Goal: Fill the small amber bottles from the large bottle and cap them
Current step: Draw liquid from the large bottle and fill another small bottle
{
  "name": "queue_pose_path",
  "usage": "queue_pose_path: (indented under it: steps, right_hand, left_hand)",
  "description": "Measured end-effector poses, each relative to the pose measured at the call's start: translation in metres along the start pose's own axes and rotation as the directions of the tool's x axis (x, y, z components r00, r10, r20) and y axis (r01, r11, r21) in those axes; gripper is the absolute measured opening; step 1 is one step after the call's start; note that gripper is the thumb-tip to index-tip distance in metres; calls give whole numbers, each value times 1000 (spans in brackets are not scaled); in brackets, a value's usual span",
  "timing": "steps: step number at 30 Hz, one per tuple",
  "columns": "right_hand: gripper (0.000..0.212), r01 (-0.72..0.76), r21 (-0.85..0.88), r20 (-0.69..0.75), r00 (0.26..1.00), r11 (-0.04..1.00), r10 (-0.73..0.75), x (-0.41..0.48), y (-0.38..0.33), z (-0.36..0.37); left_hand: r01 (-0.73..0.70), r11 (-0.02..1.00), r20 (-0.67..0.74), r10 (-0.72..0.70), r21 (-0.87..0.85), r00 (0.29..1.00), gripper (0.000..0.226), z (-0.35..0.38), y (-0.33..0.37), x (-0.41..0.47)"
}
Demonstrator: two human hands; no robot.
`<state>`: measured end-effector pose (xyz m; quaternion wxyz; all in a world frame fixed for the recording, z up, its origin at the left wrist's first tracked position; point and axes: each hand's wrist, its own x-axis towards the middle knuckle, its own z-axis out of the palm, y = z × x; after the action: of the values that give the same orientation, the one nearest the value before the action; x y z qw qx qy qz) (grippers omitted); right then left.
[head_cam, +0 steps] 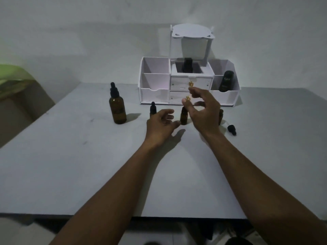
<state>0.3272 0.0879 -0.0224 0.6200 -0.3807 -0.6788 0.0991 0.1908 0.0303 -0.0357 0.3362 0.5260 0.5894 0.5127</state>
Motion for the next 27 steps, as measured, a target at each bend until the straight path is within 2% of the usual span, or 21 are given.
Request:
queue_pose_path:
  steps: [3, 7, 11, 15, 18, 22, 24, 27]
  right_hand:
    - [30, 99, -3, -22, 995, 995, -99, 4, -15, 7]
    - [22, 163, 46, 49, 985, 986, -165, 8, -43, 32]
    - [22, 74, 121, 179, 979, 990, -95, 12, -73, 72]
    - [32, -36, 144, 278, 960, 989, -6, 20, -91, 117]
    - [43, -110, 119, 304, 950, 987, 69, 29, -98, 142]
    - [51, -169, 43, 331, 932, 985, 146, 35, -101, 161]
    - [46, -180, 27, 357, 921, 983, 159, 35, -102, 165]
    - [29, -158, 18, 384, 913, 987, 139, 34, -104, 168]
  left_hand:
    - [12, 1000, -35, -13, -14, 999, 45, -28, -5, -16]
    - [75, 991, -142, -90, -109, 986, 33, -78, -13, -31]
    - [84, 990, -318, -116, -113, 941, 23, -129, -21, -25]
    - [86, 996, -453, -86, -21, 887, 42, -153, -31, -8]
    - [55, 999, -460, -47, 2, 887, 61, -152, -34, 1]
    - [52, 998, -425, -63, -37, 903, 72, -149, -33, 11]
    - [71, 996, -394, -83, -44, 915, 73, -147, -32, 16]
    - [72, 997, -351, -78, -31, 933, 66, -145, -33, 21]
